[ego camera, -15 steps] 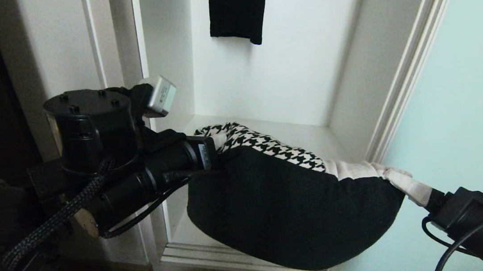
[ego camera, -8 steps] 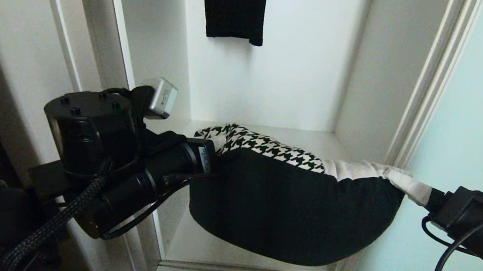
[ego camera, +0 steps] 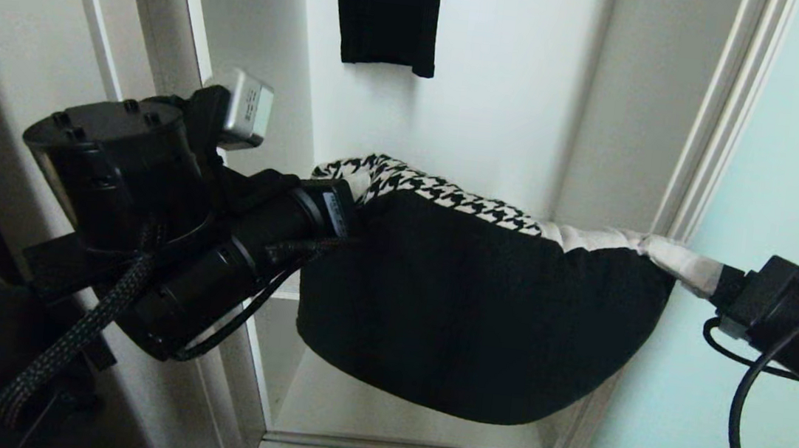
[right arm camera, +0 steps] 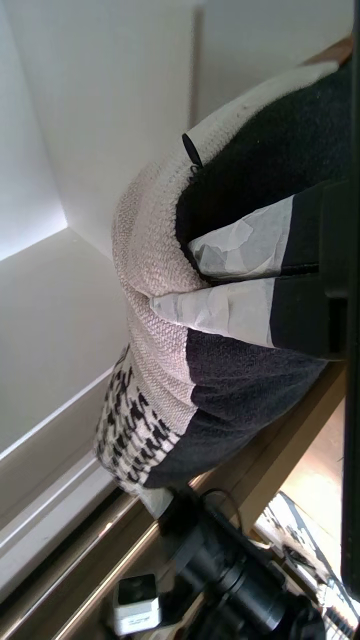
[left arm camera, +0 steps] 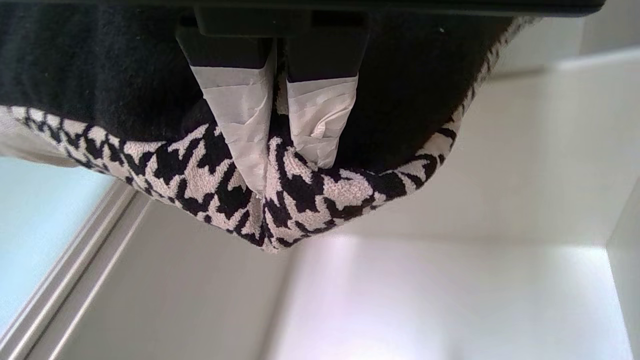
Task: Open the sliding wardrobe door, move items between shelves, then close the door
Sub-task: Place the pillow on the higher shelf
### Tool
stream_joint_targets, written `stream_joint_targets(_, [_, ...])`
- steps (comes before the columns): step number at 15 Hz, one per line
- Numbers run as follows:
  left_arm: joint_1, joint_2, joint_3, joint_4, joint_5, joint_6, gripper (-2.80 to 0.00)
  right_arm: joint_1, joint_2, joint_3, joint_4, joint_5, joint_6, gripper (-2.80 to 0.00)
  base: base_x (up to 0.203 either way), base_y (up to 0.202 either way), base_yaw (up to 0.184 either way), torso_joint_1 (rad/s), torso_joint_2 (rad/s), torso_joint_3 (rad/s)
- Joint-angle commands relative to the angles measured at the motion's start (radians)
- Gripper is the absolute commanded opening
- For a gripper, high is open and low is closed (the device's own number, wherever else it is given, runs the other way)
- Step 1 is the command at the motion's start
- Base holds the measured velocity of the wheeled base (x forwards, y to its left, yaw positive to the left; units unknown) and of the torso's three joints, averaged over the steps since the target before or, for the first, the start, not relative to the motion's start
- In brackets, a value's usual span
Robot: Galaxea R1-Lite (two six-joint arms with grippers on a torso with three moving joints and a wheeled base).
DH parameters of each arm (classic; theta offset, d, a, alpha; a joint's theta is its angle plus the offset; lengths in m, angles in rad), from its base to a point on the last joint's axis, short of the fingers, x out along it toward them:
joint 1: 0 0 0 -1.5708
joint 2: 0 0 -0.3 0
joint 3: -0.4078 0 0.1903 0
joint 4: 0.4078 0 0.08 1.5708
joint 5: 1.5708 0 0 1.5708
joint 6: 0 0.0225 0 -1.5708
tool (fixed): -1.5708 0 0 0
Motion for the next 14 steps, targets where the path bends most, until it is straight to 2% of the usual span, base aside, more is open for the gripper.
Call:
stream_joint_targets(1, [0.038, 0.016, -0.071, -0.003, -0.002, -0.003, -2.8, -0.011, -0.034, -0.15, 0.156, 0.002, 0.003, -2.8, 0.0, 0.0, 0.0, 0.0, 0.0, 0.0])
stream_joint_targets(5, [0.097, 0.05, -0.228, 0.017, -0.018, -0.005, -2.8, -0.029, 0.001, -0.474, 0.4, 0.002, 0.0, -2.8, 0.0, 0.0, 0.0, 0.0, 0.0, 0.0])
stream_joint_targets(8, [0.163, 0.135, -0.308, 0.016, -0.054, -0.007, -2.8, -0.034, 0.13, -0.751, 0.538, 0.002, -0.005, -2.8, 0.0, 0.0, 0.0, 0.0, 0.0, 0.0])
stream_joint_targets(10, [0.212, 0.237, -0.377, 0.009, -0.068, -0.007, -2.8, -0.036, 0.271, -0.888, 0.573, 0.002, -0.007, -2.8, 0.0, 0.0, 0.0, 0.0, 0.0, 0.0])
stream_joint_targets(14, [0.294, 0.468, -0.614, -0.008, -0.085, -0.007, -2.8, -0.059, 0.583, -1.167, 0.586, 0.002, -0.008, -2.8, 0.0, 0.0, 0.0, 0.0, 0.0, 0.0])
